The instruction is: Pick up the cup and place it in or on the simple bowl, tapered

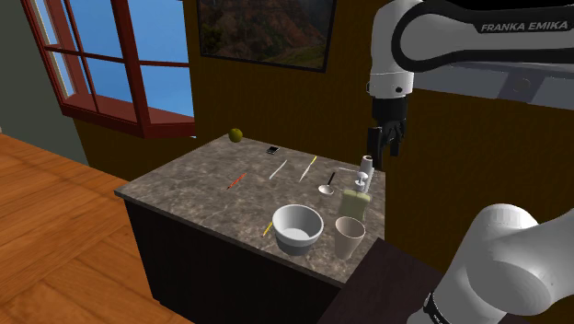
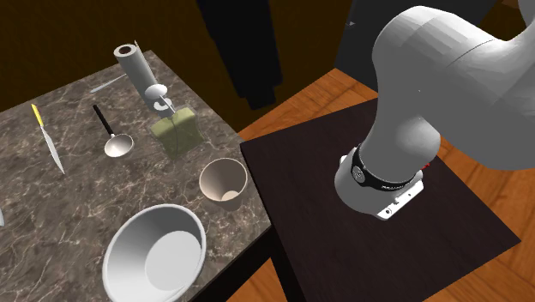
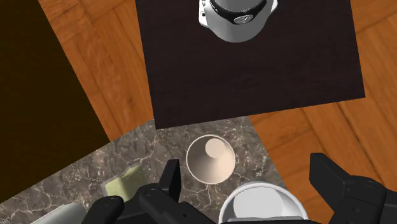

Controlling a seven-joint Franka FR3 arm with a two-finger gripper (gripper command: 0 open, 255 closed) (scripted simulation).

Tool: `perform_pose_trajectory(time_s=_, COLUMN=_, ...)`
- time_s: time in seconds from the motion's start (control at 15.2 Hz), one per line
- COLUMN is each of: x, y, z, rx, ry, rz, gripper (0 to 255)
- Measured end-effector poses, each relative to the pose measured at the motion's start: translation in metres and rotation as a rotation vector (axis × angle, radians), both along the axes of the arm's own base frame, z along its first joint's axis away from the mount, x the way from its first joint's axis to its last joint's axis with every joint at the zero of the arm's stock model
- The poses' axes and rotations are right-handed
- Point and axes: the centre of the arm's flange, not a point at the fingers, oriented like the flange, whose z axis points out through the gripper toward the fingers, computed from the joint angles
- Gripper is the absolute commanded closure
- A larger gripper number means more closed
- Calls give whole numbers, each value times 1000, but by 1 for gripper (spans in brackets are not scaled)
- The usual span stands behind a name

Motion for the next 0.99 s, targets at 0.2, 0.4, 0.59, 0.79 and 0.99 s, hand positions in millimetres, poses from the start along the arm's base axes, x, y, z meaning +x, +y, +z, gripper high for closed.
perform_pose_trajectory(time_s=0.2, x=0, y=-8, z=-14, rx=11, ry=-8, rz=4, gripper=0)
perform_pose_trajectory(time_s=0.4, x=2, y=-27, z=-46, rx=35, ry=-27, rz=15, gripper=0)
perform_pose_trajectory(time_s=0.59, x=5, y=-48, z=-79, rx=62, ry=-49, rz=26, gripper=0)
perform_pose_trajectory(time_s=0.79, x=7, y=-66, z=-119, rx=89, ry=-70, rz=38, gripper=0)
perform_pose_trajectory(time_s=0.99, x=9, y=-85, z=-154, rx=116, ry=-93, rz=50, gripper=0)
